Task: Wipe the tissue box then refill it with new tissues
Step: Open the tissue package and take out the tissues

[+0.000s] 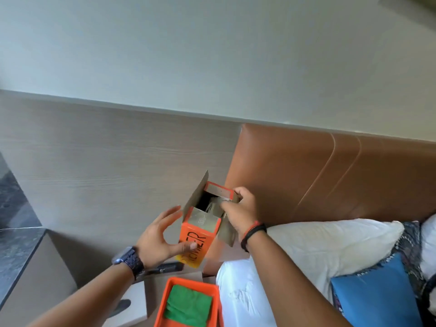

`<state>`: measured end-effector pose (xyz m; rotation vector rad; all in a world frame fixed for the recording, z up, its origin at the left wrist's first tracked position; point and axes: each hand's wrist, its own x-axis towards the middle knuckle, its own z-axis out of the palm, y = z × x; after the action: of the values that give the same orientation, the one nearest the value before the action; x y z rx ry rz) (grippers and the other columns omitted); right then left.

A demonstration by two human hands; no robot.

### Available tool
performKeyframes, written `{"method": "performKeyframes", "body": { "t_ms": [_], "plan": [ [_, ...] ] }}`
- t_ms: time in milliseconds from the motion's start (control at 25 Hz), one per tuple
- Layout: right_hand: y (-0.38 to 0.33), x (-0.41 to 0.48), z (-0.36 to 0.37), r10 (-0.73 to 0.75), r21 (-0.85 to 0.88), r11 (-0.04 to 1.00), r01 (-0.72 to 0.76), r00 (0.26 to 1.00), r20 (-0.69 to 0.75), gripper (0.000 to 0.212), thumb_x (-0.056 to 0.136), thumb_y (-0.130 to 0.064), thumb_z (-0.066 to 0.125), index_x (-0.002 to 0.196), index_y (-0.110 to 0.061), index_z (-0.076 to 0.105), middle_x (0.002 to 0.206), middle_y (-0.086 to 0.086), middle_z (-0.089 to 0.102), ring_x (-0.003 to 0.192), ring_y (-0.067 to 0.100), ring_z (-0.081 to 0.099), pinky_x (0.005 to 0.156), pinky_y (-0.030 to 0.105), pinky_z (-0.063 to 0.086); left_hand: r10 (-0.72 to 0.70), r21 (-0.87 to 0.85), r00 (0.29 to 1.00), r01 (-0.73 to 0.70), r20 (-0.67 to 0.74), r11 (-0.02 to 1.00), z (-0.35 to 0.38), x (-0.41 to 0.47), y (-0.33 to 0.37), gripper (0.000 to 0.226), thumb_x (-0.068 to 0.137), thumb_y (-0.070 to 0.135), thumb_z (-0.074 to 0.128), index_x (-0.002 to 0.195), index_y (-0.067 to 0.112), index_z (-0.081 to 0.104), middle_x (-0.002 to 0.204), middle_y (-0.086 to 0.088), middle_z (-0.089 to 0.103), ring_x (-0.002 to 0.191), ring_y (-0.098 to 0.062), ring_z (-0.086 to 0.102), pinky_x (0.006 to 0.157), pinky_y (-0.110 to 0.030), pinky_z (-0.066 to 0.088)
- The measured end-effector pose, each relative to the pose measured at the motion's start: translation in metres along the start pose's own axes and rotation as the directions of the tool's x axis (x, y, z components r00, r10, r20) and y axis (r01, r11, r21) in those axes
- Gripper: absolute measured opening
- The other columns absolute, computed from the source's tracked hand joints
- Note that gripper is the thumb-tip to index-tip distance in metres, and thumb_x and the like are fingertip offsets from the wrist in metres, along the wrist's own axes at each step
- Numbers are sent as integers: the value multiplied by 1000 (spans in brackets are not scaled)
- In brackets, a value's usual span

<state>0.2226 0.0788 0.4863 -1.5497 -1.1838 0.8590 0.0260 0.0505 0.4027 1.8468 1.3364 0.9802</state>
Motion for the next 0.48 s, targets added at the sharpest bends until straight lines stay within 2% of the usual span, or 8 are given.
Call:
{"method": "performKeyframes", "body": {
  "t_ms": [40, 120, 200, 280, 320, 400, 440, 480],
  "plan": [
    [-5, -4, 2, -4, -29, 1000, 1, 996, -88, 20, 68, 5, 57, 75, -13, 55, 59, -7, 52, 50, 7, 45, 43, 13, 35, -57, -104, 995, 49, -81, 993, 5, -1, 12, 84, 46, 80, 70, 118, 42, 55, 128, 14, 57, 117, -1, 53, 99, -28, 41],
    [-11, -12, 8, -54, -101, 994, 33, 977, -207, 19, 68, 0, 57, 82, -14, 54, 67, -4, 59, 59, 16, 54, 50, 21, 42, -129, -379, 977, 56, -172, 924, 14, -3, 43, 75, 51, 76, 70, 113, 34, 60, 114, 12, 67, 108, -4, 59, 90, -24, 43],
    [-13, -21, 12, -104, -122, 990, 74, 960, -261, 21, 69, -2, 58, 84, -16, 53, 76, 1, 65, 69, 26, 59, 58, 31, 46, -182, -587, 962, 29, -204, 809, 19, -5, 80, 49, 71, 48, 74, 112, 22, 65, 107, 9, 72, 101, -6, 64, 80, -17, 48],
    [-12, -28, 18, -135, -121, 987, 105, 951, -279, 19, 71, -4, 59, 84, -16, 52, 77, 3, 67, 70, 27, 60, 59, 33, 46, -389, -688, 893, 137, -226, 713, 21, -2, 98, 26, 77, 26, 75, 101, 22, 68, 92, 8, 73, 84, -10, 67, 62, -24, 51],
    [-11, -32, 20, -153, -128, 984, 122, 949, -275, 18, 72, -5, 61, 83, -16, 51, 75, 3, 66, 69, 27, 60, 58, 33, 46, -537, -711, 823, 265, -184, 651, 22, 2, 99, 27, 72, 24, 78, 97, 22, 66, 84, 5, 71, 77, -13, 65, 59, -28, 48],
    [-11, -38, 25, -179, -134, 980, 147, 949, -261, 14, 74, -10, 63, 81, -13, 51, 71, 3, 65, 66, 27, 58, 56, 33, 44, -722, -738, 689, 456, -62, 498, 19, 4, 97, 39, 57, 24, 74, 94, 23, 60, 76, -1, 66, 70, -19, 61, 68, -37, 48],
    [-11, -39, 26, -168, -131, 982, 138, 951, -258, 12, 75, -12, 63, 80, -12, 52, 70, 3, 64, 66, 27, 58, 55, 32, 43, -744, -748, 668, 478, -31, 460, 15, 4, 96, 42, 54, 20, 68, 95, 21, 58, 73, -3, 63, 67, -21, 59, 74, -43, 50],
    [-11, -39, 25, -139, -121, 986, 111, 957, -255, 10, 76, -13, 62, 78, -10, 53, 69, 4, 64, 66, 26, 57, 54, 31, 41, -734, -755, 678, 468, -27, 460, 12, 3, 93, 40, 55, 16, 62, 94, 17, 57, 68, -4, 59, 62, -22, 56, 76, -46, 51]
  ]
}}
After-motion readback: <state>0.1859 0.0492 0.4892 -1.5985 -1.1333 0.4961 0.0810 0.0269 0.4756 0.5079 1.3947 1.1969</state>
